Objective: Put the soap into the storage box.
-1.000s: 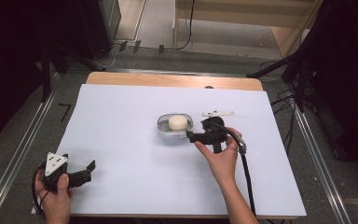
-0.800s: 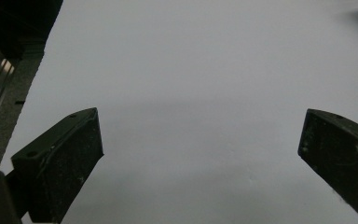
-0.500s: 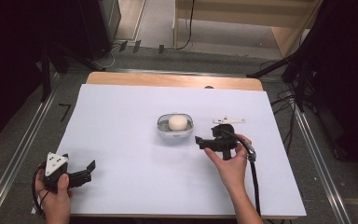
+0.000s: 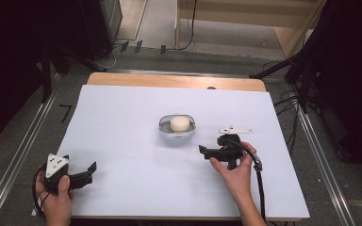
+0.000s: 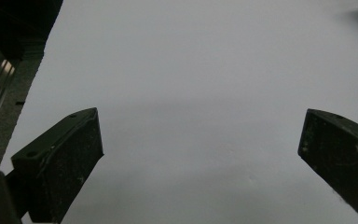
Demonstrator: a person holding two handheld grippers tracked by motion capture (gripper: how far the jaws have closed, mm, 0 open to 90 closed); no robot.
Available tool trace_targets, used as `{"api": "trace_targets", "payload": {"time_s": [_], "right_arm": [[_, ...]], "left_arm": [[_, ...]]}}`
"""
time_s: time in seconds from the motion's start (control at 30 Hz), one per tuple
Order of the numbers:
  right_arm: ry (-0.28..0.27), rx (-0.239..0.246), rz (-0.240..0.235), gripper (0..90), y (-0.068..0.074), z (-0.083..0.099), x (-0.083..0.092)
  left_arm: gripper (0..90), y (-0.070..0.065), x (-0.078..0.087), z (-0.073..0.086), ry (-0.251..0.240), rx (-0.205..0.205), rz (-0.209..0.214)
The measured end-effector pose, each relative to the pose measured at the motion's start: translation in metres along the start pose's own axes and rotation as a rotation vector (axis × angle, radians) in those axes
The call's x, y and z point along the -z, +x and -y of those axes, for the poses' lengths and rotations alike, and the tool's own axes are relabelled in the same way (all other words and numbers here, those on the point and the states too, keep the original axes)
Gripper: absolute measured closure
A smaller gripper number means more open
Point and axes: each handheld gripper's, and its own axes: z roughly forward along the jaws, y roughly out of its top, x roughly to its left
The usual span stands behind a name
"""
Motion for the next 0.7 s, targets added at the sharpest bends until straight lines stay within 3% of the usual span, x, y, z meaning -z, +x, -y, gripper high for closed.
{"api": "trace_targets", "payload": {"time_s": [0.7], "right_arm": [[-0.018,0.037,0.014,15.3,-0.006,0.035,0.01]], "left_arm": [[0.4,0.0,0.0,0.0,-0.002,0.001,0.0]]}}
